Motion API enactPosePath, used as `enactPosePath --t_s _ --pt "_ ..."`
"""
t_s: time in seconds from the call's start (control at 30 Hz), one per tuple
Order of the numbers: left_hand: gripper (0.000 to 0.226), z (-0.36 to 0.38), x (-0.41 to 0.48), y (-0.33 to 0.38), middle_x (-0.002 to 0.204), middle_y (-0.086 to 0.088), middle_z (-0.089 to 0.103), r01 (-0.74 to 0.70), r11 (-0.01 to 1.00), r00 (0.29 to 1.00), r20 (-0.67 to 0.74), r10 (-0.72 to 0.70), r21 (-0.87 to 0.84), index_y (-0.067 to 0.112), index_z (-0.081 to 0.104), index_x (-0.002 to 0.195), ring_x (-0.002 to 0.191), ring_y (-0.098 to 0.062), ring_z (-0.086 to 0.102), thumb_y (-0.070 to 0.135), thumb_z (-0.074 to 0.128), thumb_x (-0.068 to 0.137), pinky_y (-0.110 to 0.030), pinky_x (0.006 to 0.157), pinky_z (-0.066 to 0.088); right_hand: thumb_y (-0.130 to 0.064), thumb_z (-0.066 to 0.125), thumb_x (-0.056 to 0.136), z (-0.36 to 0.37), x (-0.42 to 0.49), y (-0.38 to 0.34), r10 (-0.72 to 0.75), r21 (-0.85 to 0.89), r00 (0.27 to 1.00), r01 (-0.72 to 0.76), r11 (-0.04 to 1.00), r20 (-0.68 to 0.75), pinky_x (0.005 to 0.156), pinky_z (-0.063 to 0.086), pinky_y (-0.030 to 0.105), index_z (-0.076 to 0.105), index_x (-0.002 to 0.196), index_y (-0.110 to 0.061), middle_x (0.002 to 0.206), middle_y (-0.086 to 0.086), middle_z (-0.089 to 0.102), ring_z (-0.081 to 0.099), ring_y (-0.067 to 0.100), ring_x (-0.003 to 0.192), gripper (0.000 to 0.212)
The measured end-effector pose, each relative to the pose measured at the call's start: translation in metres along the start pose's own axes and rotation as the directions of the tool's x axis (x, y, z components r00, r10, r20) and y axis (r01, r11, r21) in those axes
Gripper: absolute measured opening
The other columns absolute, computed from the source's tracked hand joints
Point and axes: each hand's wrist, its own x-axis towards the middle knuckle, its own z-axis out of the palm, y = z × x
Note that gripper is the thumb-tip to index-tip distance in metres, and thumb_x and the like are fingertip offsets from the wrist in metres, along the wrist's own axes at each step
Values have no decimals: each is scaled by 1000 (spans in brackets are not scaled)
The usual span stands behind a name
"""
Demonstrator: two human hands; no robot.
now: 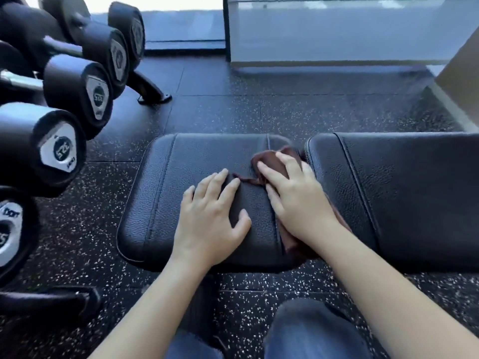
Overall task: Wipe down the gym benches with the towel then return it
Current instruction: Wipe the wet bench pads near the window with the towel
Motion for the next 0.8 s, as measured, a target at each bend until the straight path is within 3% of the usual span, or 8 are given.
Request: enactPosePath --t_s 0.1,0.23,0.53,0.8 --pt "61 -2 1 0 134 -7 53 26 1000 1000 6 -26 -13 12 61 121 123 -25 48 43 37 75 -47 101 37 -29 39 96 10 65 3 -61 -64 997 64 996 53 106 30 45 39 138 -29 150 10 26 34 38 124 42" --pt "58 -5 1 2 134 -2 52 57 998 998 -11 -58 -33 13 61 121 124 -21 47 40 36 76 -41 102 34 -29 39 96 20 120 -1 -46 -57 986 55 997 161 99 34 44 45 132 -28 142 12 35 40 41 116 37" --pt "59 -3 1 3 134 -1 52 94 996 995 -25 -94 -14 14 60 121 125 -21 46 42 35 75 -43 102 34 -28 40 95 20 116 0 -52 -48 989 59 997 137 92 37 41 49 127 -31 132 12 41 42 38 111 34" --pt "58 -1 0 2 134 -4 53 90 995 993 -79 -93 -45 9 58 121 124 -21 46 40 38 76 -44 103 34 -25 43 92 13 73 -14 44 -137 997 -34 990 66 93 38 42 44 132 -29 140 10 34 39 37 116 40"
